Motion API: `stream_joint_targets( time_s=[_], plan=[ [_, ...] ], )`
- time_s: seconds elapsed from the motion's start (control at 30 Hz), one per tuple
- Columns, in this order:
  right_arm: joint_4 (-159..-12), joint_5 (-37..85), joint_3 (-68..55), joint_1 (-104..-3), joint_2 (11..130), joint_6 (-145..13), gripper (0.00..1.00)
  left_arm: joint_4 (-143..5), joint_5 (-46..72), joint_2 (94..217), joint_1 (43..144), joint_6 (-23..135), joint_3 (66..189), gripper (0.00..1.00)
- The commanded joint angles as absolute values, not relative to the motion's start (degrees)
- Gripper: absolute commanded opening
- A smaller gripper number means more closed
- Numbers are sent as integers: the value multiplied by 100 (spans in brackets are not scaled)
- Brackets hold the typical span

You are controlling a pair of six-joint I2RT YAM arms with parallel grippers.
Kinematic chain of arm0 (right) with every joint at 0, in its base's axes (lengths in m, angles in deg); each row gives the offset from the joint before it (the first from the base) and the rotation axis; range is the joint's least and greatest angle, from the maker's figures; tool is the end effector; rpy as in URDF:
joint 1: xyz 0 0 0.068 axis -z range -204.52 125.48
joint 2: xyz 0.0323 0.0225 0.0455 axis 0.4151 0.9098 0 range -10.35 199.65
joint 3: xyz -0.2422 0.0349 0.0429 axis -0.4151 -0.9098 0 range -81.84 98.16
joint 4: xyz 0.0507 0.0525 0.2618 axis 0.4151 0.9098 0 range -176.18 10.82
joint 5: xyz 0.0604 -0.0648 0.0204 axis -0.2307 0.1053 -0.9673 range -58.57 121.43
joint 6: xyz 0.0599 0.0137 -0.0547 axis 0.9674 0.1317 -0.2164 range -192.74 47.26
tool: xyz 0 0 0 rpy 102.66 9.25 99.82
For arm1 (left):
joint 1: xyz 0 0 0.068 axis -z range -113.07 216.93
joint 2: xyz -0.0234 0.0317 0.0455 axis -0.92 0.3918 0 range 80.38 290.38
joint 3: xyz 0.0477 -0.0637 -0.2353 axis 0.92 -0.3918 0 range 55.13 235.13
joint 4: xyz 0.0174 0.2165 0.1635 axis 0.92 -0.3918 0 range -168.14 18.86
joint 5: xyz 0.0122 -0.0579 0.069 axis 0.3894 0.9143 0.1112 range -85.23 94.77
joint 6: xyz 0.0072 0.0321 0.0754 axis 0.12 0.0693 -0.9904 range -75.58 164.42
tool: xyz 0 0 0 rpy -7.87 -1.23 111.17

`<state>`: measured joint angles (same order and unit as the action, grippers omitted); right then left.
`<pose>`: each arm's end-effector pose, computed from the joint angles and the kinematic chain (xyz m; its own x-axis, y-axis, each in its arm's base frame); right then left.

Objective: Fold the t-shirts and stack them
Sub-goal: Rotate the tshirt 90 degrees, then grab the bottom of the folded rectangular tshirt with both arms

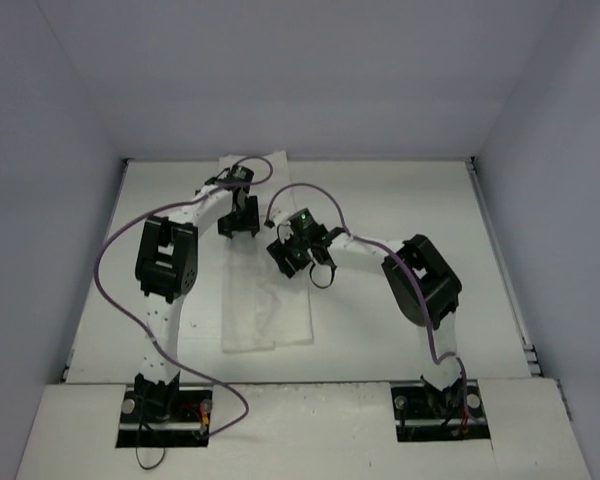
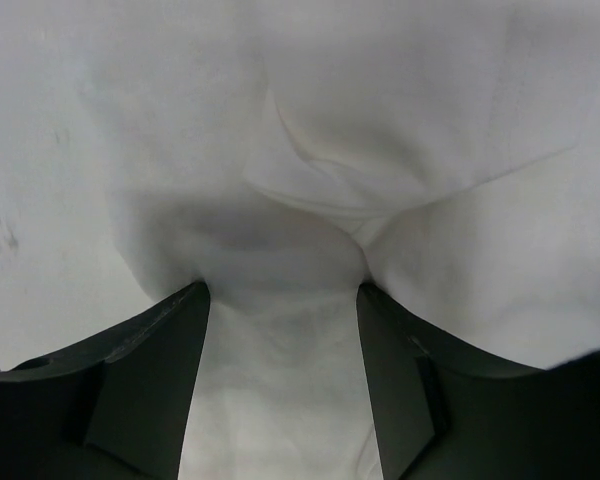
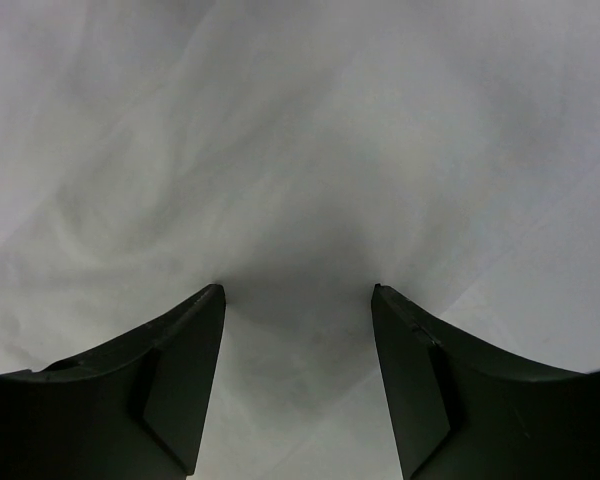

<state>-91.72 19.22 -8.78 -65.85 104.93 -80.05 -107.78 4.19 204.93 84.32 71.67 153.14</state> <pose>0.3410 0.3200 0.1158 -0.3466 -0.4704 -0.8115 -0.8236 0.5668 0.0233 0.4553 -0.1418 0.1194 -0.8920 -0.2005 -0.4052 -0.1282 0.9717 -0.1984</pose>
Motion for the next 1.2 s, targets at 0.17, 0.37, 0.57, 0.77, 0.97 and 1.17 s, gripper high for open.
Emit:
stream_joint_targets(
  time_s=[0.17,0.37,0.57,0.77,0.97,1.17],
  plan=[
    [-9310,2257,156,-5940,10971,-7704,58,-10935,1195,21350,8150,6846,17090,57],
    [-9295,2742,125,-5889,9808,-7541,58,-11079,1214,19466,8099,6798,16516,60],
    [-9317,3092,-1159,-5889,7856,-6252,100,-11280,1262,16635,8091,7194,14432,65],
    [-9339,2966,-2936,-6160,6585,-5127,91,-11390,1981,14701,8197,8032,11564,66],
    [-9362,3437,-3949,-6765,6349,-4209,41,-11220,2249,14083,8267,8538,10215,65],
    [-9583,3588,-4324,-7126,6515,-3388,35,-10891,2393,14236,8330,8685,9750,61]
  ],
)
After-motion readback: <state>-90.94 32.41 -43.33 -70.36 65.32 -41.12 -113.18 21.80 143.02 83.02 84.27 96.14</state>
